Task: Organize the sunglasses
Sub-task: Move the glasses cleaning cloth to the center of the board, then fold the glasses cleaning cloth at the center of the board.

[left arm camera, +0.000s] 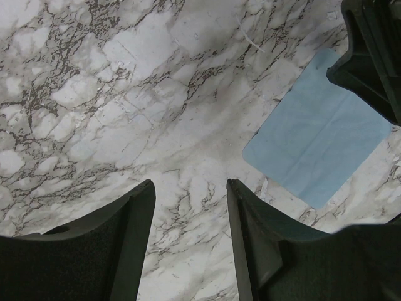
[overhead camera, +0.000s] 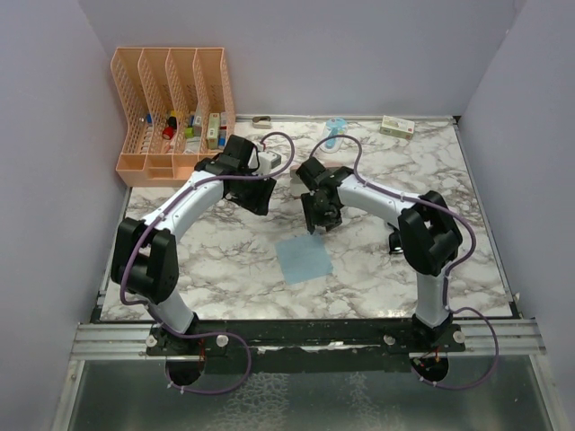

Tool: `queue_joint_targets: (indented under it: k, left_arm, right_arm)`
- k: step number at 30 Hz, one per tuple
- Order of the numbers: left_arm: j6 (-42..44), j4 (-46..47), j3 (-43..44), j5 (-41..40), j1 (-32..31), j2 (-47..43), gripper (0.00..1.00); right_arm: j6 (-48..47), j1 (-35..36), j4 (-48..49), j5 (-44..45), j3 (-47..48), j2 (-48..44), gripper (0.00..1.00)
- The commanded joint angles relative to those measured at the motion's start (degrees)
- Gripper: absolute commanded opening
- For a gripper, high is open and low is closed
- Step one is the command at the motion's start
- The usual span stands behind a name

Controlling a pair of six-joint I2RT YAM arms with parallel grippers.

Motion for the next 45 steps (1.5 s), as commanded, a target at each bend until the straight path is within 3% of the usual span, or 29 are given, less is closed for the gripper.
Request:
queue_joint_targets:
  k: [1,8,11,26,32,38,45]
  left_arm:
    - [-0.7,0.6,-0.8,-0.6,-0.1,-1.9,0.52]
    - [-0.8,0.6,-1.1,-0.8,0.0,-2.2,0.51]
    - [-0.4,0.5,-1.2,-1.0,0.0,-2.6,0.51]
    - [0.0,0.6,-1.1,-1.5,0.0,-3.0,0.49]
    - [0.1,0.7,-0.8,-1.3,0.0,-2.9,0.48]
    - [1.1,0.8,-0.8,-2.1,-0.3,-3.2,0.47]
    - [2.5,2.3,-0.5,-4.1,-1.0,-3.1,0.47]
  right_arm:
    - [-4.5,-0.1,4.4,-1.9,1.4,2.0,0.49]
    - [-4.6,-0.1,5.7,-2.2,1.0,5.3,0.47]
    - [-4.4,-0.1,6.9,-3.0,-0.6,5.5,0.40]
    - [-2.6,0.0,9.8,-4.7,-4.8,8.6,0.22]
    - [-1.3,0.8,9.3,-3.4,-5.3,9.7,0.02]
    - [2.5,0.8,8.0,0.4,-4.9,9.5,0.01]
    - [11.3,0.0,-1.2,7.8,2.5,9.9,0.01]
